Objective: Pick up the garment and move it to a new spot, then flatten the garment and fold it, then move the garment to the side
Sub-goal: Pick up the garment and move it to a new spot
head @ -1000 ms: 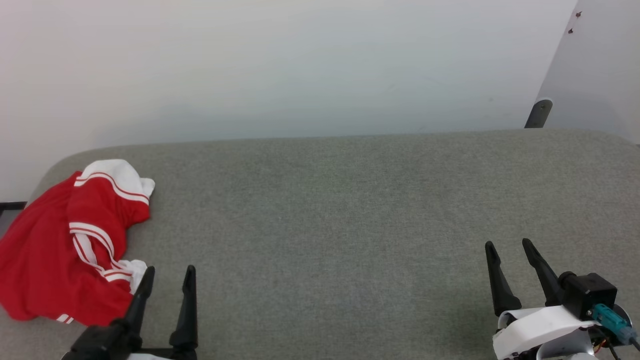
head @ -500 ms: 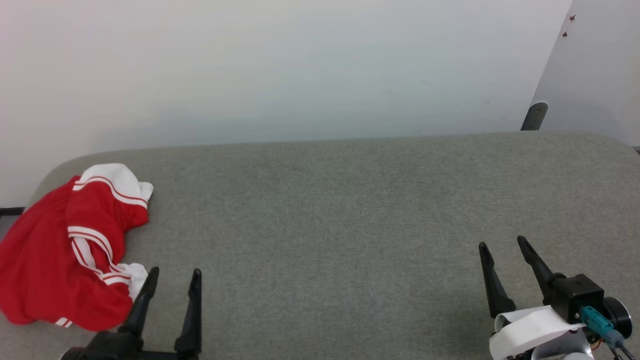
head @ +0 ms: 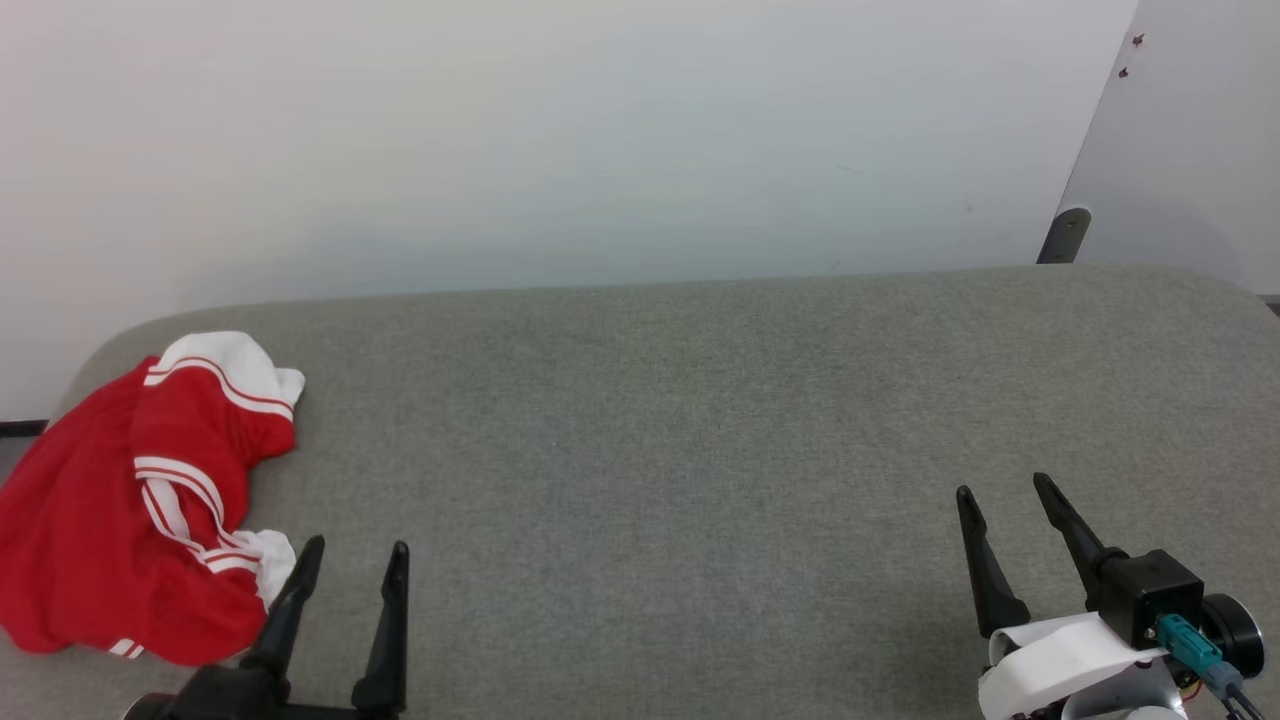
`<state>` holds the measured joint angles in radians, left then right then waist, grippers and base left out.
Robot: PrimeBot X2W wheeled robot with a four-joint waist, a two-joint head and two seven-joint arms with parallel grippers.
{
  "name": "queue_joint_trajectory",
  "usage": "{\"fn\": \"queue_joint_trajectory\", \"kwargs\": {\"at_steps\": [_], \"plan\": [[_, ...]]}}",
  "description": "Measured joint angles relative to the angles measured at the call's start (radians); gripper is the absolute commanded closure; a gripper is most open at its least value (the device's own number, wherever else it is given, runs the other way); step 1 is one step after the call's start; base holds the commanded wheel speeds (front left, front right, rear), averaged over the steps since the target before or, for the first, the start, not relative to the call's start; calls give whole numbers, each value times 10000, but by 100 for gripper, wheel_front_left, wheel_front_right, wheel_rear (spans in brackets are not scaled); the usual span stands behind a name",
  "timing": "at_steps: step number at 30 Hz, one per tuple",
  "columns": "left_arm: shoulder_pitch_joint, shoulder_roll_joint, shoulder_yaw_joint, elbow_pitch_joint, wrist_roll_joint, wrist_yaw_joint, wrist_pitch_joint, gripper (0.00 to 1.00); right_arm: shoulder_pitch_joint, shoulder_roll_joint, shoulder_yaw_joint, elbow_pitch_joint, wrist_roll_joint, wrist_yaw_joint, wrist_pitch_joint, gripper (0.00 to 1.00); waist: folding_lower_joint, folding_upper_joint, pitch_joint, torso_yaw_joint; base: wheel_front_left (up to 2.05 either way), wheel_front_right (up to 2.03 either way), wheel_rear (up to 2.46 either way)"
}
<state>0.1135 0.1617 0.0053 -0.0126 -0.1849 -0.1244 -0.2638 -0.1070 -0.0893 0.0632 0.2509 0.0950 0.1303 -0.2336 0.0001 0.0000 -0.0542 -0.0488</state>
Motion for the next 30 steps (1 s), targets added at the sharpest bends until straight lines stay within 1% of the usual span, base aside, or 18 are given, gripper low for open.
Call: {"fn": "queue_joint_trajectory", "kwargs": {"at_steps": [6, 12, 20, 30], "plan": [[-13, 21, 46, 234, -125, -4, -2, 0, 4, 10, 46, 42, 0, 0, 0, 0, 0, 0, -41, 121, 0, 0, 0], [-282, -71, 420, 577, -324, 104, -4, 0, 20, 23, 194, 86, 36, 0, 6, 0, 0, 0, -129, 608, 0, 0, 0], [-523, 38, 581, 1124, -391, 192, -2, 0, 38, 102, 658, 311, 188, 0, 35, 0, -1, 0, -340, 1748, 0, 0, 0], [-504, 353, 940, 1089, -537, 454, 251, 0, -35, 288, 1175, 614, 332, 2, -54, 0, 0, 0, -699, 3447, 0, 0, 0]]}}
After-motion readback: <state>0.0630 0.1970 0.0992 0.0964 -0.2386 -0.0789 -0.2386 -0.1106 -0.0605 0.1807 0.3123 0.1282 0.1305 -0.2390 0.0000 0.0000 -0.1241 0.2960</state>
